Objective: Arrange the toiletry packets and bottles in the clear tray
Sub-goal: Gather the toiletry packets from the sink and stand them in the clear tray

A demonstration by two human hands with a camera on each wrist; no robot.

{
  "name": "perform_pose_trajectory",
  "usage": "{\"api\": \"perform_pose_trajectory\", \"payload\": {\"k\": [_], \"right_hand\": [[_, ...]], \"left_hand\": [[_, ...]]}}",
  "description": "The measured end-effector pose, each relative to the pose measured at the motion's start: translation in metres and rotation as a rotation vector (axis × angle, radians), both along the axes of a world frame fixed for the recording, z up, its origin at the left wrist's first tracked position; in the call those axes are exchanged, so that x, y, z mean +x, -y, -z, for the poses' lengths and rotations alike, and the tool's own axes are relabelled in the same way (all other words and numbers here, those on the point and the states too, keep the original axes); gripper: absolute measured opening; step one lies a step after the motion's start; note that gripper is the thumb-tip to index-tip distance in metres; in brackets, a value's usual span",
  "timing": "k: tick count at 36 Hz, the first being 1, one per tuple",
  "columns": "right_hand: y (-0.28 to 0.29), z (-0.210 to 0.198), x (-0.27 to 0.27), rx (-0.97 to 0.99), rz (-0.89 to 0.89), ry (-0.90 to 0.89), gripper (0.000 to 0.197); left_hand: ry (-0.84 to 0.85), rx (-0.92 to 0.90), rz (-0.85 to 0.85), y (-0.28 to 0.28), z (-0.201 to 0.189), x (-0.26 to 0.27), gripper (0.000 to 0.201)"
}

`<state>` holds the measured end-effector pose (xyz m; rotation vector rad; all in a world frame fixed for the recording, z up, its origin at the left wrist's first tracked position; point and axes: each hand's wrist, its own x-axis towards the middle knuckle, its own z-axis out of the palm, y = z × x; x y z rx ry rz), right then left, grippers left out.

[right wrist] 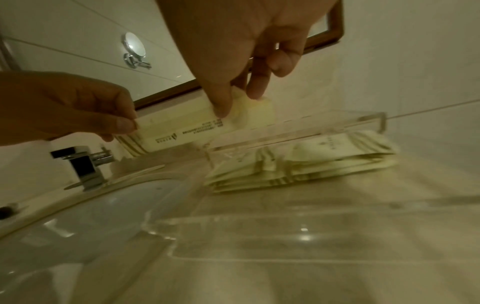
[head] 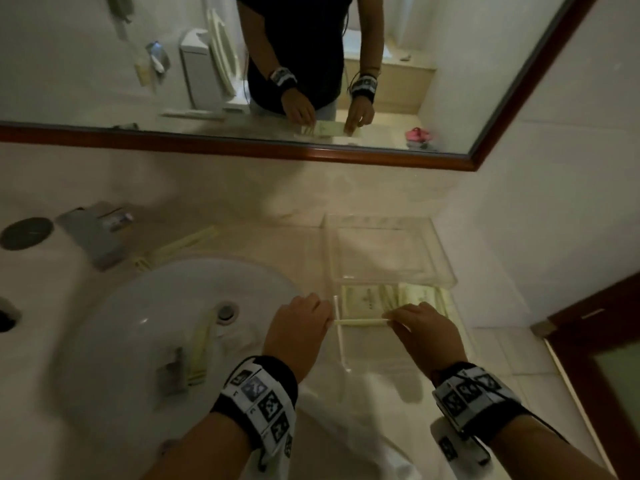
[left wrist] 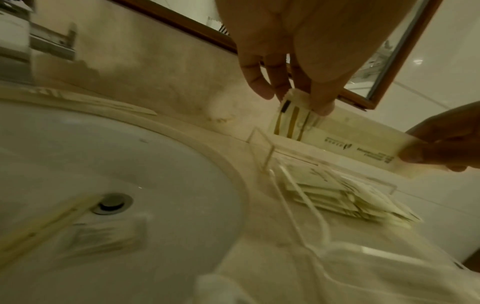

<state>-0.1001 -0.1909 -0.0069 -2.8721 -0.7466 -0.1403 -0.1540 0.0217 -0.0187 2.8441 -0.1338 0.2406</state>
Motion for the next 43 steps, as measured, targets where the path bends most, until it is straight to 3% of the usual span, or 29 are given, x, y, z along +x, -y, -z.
{"api": "perform_pose_trajectory", "payload": {"k": [6, 9, 12, 14, 19, 22, 26, 31, 35, 37, 43], "right_hand": [[0.058, 0.011, 0.018, 0.047, 0.040, 0.004, 0.024], [0.073, 0.025, 0.025, 0.095, 0.063, -0.029, 0.025], [0.081, 0.039, 0.027, 0.090, 0.061, -0.058, 0.023], [0.082, 0.043, 0.028, 0.073, 0.046, -0.079, 0.025], [0.077, 0.057, 0.031, -0.016, 0.064, -0.145, 0.035], [0.073, 0.068, 0.033, -0.037, 0.116, -0.206, 0.038], [0.068, 0.072, 0.035, -0.061, 0.191, -0.233, 0.041], [0.067, 0.079, 0.036, -0.057, 0.255, -0.248, 0.039], [0.070, 0.075, 0.036, -0.093, 0.280, -0.289, 0.008], [0.071, 0.071, 0.035, -0.118, 0.292, -0.365, 0.015], [0.067, 0.054, 0.027, -0.094, 0.315, -0.417, 0.021]], "left_hand": [[-0.006, 0.047, 0.032, 0.062, 0.008, 0.023, 0.014], [-0.149, 0.078, 0.035, 0.079, 0.017, 0.029, 0.011], [-0.232, 0.094, -0.002, 0.089, 0.027, 0.030, 0.028], [-0.318, 0.064, 0.007, 0.094, 0.027, 0.029, 0.014], [-0.426, 0.138, 0.042, 0.095, 0.034, 0.030, 0.015], [-0.431, 0.100, 0.031, 0.096, 0.052, 0.035, 0.040], [-0.389, 0.112, 0.069, 0.098, 0.049, 0.038, 0.019], [-0.328, 0.100, 0.095, 0.094, 0.063, 0.045, 0.043], [-0.319, 0.063, 0.102, 0.091, 0.059, 0.043, 0.034], [-0.378, -0.003, 0.104, 0.089, 0.054, 0.041, 0.016], [-0.430, -0.037, 0.112, 0.084, 0.048, 0.039, 0.029]]}}
